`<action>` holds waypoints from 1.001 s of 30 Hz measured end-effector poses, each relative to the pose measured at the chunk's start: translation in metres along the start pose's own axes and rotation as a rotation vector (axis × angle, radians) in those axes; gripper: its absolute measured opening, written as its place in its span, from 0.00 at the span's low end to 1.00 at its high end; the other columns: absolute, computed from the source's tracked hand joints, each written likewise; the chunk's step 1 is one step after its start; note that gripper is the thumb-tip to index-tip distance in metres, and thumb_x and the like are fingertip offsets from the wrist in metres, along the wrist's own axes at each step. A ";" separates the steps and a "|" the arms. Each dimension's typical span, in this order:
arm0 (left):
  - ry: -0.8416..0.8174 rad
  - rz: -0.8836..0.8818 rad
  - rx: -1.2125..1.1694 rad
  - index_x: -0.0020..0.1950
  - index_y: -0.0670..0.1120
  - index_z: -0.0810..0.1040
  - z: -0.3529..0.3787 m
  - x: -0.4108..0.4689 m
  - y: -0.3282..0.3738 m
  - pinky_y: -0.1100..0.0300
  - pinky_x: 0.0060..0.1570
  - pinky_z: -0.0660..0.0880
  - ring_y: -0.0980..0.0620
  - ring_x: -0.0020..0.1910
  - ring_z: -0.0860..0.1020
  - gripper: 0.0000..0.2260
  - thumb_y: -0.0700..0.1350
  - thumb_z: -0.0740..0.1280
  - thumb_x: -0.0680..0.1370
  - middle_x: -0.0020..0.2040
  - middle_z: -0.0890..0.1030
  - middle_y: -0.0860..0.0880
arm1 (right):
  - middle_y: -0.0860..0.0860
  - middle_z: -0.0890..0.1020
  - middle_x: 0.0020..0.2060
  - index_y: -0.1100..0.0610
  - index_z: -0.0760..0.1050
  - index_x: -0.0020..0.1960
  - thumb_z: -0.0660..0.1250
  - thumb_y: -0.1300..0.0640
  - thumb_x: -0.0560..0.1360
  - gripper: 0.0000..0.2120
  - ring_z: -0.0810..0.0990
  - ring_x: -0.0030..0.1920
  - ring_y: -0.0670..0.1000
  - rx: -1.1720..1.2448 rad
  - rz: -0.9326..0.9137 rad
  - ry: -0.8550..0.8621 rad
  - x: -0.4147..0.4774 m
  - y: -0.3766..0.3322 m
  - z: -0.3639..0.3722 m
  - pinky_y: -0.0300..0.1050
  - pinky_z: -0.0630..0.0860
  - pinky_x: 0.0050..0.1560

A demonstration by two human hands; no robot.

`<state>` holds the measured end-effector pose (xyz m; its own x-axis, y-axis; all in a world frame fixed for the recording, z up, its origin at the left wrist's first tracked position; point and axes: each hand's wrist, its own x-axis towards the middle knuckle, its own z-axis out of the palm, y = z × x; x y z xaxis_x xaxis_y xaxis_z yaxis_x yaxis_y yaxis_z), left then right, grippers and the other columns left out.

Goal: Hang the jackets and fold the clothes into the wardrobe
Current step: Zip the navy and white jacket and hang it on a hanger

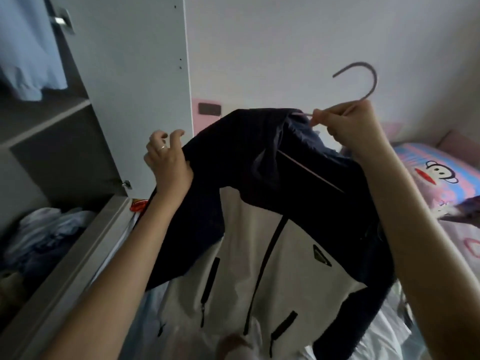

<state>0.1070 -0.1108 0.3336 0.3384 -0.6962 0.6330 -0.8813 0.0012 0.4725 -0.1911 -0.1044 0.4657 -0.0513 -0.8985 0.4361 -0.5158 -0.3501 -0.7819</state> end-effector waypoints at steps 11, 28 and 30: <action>-0.625 -0.357 -0.725 0.71 0.48 0.65 0.140 0.100 0.052 0.56 0.64 0.70 0.53 0.64 0.73 0.47 0.67 0.74 0.59 0.65 0.75 0.52 | 0.43 0.61 0.18 0.60 0.76 0.43 0.63 0.60 0.78 0.07 0.56 0.17 0.40 0.412 0.422 -0.586 0.190 0.030 0.130 0.32 0.52 0.15; -0.335 -0.387 -0.559 0.69 0.50 0.68 0.137 0.205 -0.077 0.63 0.62 0.69 0.50 0.65 0.72 0.22 0.44 0.69 0.76 0.62 0.75 0.51 | 0.44 0.62 0.22 0.63 0.73 0.50 0.60 0.61 0.75 0.07 0.59 0.19 0.42 0.759 0.323 -1.306 0.298 -0.100 0.289 0.32 0.52 0.18; -0.626 -0.556 -0.518 0.68 0.51 0.65 0.120 0.211 -0.099 0.61 0.57 0.73 0.50 0.58 0.76 0.17 0.47 0.62 0.80 0.58 0.75 0.52 | 0.45 0.63 0.25 0.66 0.72 0.52 0.59 0.63 0.77 0.07 0.59 0.22 0.41 0.691 0.110 -1.250 0.293 -0.105 0.313 0.31 0.53 0.21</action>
<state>0.2259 -0.3442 0.3464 0.2941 -0.9470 -0.1293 -0.3452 -0.2314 0.9096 0.1157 -0.4142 0.5358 0.8972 -0.4408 -0.0271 -0.0279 0.0047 -0.9996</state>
